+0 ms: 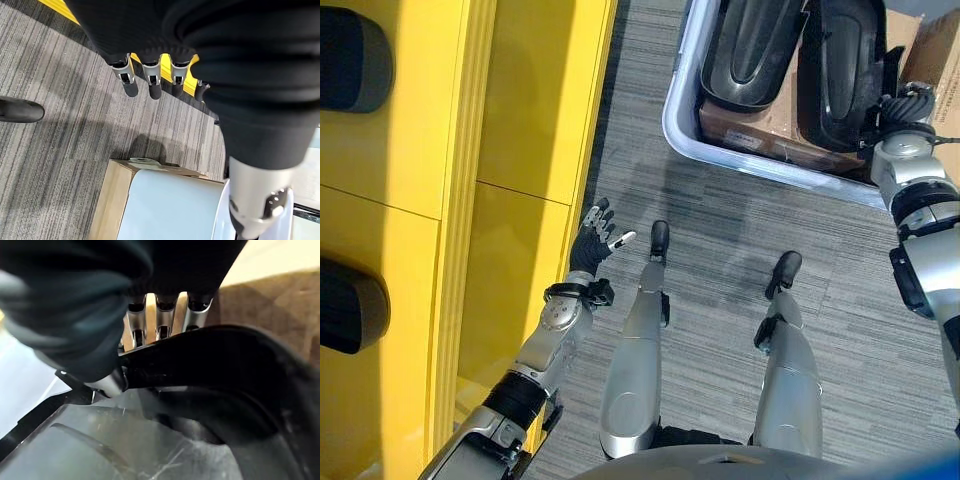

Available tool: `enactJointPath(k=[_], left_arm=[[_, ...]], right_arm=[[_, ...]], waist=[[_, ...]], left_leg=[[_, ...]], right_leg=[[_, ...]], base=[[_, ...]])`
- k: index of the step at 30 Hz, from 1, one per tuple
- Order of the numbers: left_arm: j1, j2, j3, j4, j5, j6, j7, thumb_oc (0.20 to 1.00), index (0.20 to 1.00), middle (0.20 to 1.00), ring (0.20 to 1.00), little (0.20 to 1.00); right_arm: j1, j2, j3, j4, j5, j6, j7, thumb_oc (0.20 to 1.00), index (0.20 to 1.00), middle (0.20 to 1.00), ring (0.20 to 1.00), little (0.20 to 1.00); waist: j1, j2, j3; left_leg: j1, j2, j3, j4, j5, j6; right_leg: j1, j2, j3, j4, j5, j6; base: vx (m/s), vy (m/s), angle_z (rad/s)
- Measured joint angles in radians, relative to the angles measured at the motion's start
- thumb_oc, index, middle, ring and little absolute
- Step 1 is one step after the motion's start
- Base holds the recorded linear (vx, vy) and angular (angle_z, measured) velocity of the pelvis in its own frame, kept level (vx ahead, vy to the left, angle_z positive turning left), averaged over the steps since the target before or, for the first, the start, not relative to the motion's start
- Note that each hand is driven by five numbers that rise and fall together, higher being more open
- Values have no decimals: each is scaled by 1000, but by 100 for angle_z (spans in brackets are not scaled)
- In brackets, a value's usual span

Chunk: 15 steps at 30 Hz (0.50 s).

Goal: Move parts from the plastic box to the shelf.

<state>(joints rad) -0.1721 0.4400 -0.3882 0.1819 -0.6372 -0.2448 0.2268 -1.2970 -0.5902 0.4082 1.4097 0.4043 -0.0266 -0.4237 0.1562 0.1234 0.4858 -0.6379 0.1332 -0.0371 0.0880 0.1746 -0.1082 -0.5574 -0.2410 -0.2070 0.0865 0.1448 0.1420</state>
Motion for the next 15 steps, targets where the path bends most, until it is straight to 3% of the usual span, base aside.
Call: enactJointPath(k=[15], left_arm=[[0, 1, 0, 0, 0, 0, -1, 1000, 1000, 1000, 1000, 1000]], right_arm=[[2, 3, -53, 7, 10, 9, 4, 200, 200, 200, 200, 200]], waist=[[0, 0, 0]], left_leg=[[2, -2, -2, 11, 2, 2]], right_leg=[[2, -2, 1, 12, 1, 0]], base=[[0, 0, 0]])
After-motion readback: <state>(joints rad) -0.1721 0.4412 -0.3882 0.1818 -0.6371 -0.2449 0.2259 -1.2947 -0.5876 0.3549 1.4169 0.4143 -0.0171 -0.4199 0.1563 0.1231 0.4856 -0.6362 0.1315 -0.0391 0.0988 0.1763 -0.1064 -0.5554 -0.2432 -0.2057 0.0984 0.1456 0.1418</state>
